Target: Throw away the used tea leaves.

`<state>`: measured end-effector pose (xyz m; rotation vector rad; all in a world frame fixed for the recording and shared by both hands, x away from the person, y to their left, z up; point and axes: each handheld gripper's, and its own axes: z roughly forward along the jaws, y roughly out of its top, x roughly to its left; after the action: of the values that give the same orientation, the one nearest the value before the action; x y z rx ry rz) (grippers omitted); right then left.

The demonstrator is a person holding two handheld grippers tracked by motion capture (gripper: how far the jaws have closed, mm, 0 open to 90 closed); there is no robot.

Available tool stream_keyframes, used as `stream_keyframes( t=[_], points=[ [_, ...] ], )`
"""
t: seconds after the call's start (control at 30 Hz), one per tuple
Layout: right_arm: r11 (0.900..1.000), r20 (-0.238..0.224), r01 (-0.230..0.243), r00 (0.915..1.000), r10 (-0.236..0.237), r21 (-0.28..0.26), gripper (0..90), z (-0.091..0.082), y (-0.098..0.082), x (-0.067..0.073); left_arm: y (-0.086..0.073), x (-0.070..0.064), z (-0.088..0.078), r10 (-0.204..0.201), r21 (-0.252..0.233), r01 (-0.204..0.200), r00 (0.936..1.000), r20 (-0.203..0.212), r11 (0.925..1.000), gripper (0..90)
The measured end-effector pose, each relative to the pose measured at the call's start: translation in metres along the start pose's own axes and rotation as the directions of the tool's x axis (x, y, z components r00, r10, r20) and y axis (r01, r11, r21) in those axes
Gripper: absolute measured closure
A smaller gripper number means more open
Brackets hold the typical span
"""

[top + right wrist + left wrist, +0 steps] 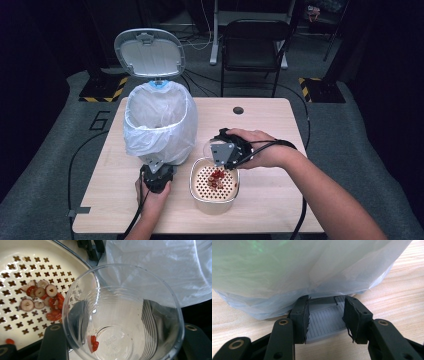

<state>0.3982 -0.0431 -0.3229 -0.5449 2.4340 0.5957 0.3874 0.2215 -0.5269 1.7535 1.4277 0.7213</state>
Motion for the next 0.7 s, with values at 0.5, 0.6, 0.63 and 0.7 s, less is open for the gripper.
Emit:
stream_keyframes(
  t=[0.5,0.6,0.63,0.7],
  points=[
    [0.951,-0.178,-0.302,0.941,0.288,-0.06,38.8,0.001,-0.016,-0.023,0.0,0.0,0.0,-0.002,0.002,0.002,1.0,0.002,1.0,55.7],
    [0.936,-0.208,-0.345,0.9225,0.326,-0.064,38.8,-0.001,-0.017,-0.026,0.0,0.0,0.0,-0.001,0.001,0.001,1.0,0.001,1.0,55.6],
    [0.932,-0.206,-0.355,0.9198,0.334,-0.071,38.8,-0.001,-0.017,-0.027,0.0,0.0,0.0,0.004,0.0,-0.004,1.0,-0.003,1.0,55.6],
    [0.922,-0.21,-0.378,0.911,0.355,-0.083,38.8,-0.002,-0.018,-0.029,0.0,0.001,0.0,0.004,0.0,-0.004,1.0,-0.003,1.0,55.6]
  ],
)
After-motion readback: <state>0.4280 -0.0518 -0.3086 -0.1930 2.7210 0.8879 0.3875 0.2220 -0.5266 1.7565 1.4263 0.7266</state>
